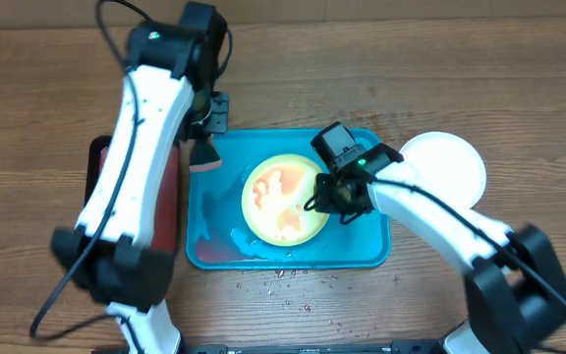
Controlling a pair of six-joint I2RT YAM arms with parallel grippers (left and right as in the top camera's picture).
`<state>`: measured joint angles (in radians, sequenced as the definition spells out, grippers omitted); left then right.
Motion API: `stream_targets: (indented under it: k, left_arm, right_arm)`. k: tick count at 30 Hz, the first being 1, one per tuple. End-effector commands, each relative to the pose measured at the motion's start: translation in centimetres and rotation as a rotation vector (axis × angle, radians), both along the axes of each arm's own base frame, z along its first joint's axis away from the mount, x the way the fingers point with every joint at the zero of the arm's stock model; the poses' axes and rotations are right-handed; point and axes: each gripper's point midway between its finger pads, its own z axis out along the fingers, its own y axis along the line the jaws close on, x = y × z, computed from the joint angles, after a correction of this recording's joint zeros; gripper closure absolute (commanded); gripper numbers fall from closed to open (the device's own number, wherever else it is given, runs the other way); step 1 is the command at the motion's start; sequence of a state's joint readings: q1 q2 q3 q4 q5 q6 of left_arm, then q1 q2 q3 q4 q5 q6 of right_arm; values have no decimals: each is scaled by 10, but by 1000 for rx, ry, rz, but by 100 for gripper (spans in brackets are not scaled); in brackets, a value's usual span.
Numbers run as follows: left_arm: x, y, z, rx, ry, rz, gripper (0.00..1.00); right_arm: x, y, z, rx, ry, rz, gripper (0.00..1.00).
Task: Clean dirty plates on tray and stack at the side
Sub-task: 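Lift the yellow-green plate with right gripper and set it on the plate stack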
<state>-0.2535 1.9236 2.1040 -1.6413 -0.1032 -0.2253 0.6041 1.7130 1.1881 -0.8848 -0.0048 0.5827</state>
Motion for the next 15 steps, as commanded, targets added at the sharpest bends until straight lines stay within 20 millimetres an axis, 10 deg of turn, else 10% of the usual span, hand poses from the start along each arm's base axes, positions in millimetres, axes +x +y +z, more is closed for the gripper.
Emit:
stream_targets:
  k: [1,15]
  left_arm:
    - [-15,-6,38,-80,-84,-39,96]
    - [-50,-4,27,-205,-120,-47,96]
  right_arm:
    - [24,-10,64,-156,-302,8,96]
    - [23,-26,162,-692,-847,17,96]
